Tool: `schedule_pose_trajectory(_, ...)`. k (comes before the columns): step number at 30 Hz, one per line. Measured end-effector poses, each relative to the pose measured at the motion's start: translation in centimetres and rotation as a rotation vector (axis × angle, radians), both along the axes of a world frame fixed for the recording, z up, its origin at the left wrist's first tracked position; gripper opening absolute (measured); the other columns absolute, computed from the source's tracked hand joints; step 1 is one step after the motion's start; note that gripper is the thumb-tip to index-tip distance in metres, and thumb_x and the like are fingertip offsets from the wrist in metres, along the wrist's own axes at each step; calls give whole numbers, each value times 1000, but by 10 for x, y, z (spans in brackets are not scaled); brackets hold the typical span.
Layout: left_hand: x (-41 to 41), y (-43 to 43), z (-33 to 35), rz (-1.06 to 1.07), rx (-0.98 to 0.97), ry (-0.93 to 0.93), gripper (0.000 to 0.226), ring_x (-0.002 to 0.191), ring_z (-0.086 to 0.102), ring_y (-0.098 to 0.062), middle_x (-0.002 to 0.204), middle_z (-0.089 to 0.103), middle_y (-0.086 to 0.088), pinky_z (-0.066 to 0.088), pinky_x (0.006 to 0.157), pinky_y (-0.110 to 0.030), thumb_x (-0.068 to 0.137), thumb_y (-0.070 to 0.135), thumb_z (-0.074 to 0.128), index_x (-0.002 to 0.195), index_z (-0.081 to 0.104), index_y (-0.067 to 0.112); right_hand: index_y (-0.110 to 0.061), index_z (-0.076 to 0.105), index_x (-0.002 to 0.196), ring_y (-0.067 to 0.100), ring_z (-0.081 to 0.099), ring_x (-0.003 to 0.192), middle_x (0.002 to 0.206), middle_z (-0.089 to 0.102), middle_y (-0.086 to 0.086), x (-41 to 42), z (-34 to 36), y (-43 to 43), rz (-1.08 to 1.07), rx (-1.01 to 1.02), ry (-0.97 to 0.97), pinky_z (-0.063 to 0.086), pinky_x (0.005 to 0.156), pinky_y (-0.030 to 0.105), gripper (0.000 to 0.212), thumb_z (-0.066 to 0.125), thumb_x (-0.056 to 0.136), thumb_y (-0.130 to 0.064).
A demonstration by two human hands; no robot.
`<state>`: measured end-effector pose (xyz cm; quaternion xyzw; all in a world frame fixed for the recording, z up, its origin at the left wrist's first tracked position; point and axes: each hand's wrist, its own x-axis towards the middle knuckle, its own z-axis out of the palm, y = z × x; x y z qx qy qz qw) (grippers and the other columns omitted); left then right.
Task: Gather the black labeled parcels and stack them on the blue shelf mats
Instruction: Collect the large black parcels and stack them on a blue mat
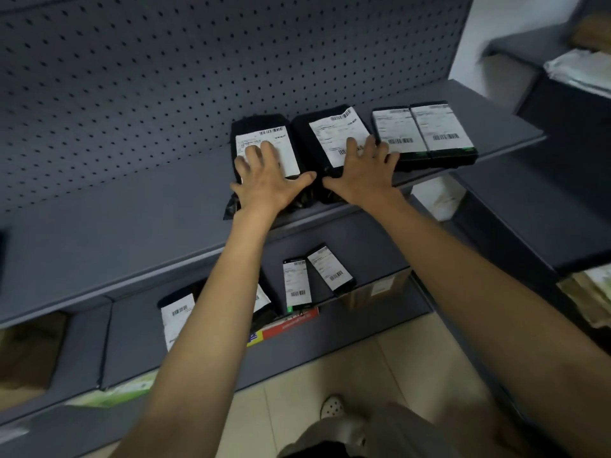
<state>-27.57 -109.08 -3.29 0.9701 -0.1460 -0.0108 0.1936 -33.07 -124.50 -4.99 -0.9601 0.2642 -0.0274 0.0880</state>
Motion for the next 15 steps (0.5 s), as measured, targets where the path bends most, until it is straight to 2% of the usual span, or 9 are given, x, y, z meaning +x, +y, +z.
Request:
schedule_pose_trajectory(4,-14,3,-9,111,-136,4,77,145,14,-35,151,19,-6,23,116,-55,73,69,67,131,35,30,-24,15,152,44,10,144,161,4,22,-3,-8,-7,-20,111,-88,8,114,56,98,59,77,-68)
schedule_pose_trajectory(9,-30,12,-13,335,-183,21,84,140,25,-39,153,19,-15,21,116,-48,72,61,73,136,29,29,-27,20,150,39,17,141,159,9,19,-17,-16,-8,-18,189,-198,14,112,54,94,69,75,-55)
schedule_pose_trajectory(12,-36,9,-13,400,-186,31,82,132,35,-40,141,33,-16,26,112,-49,72,58,72,136,30,29,-27,28,146,37,26,136,153,21,16,-19,-17,-11,-1,203,-256,20,108,50,95,75,67,-54)
schedule_pose_trajectory(15,-46,6,-13,424,-218,-15,79,125,40,-39,135,38,-14,33,104,-50,70,57,71,135,33,31,-30,35,141,35,30,132,149,28,11,-24,-17,-13,14,247,-321,26,105,46,94,78,61,-52)
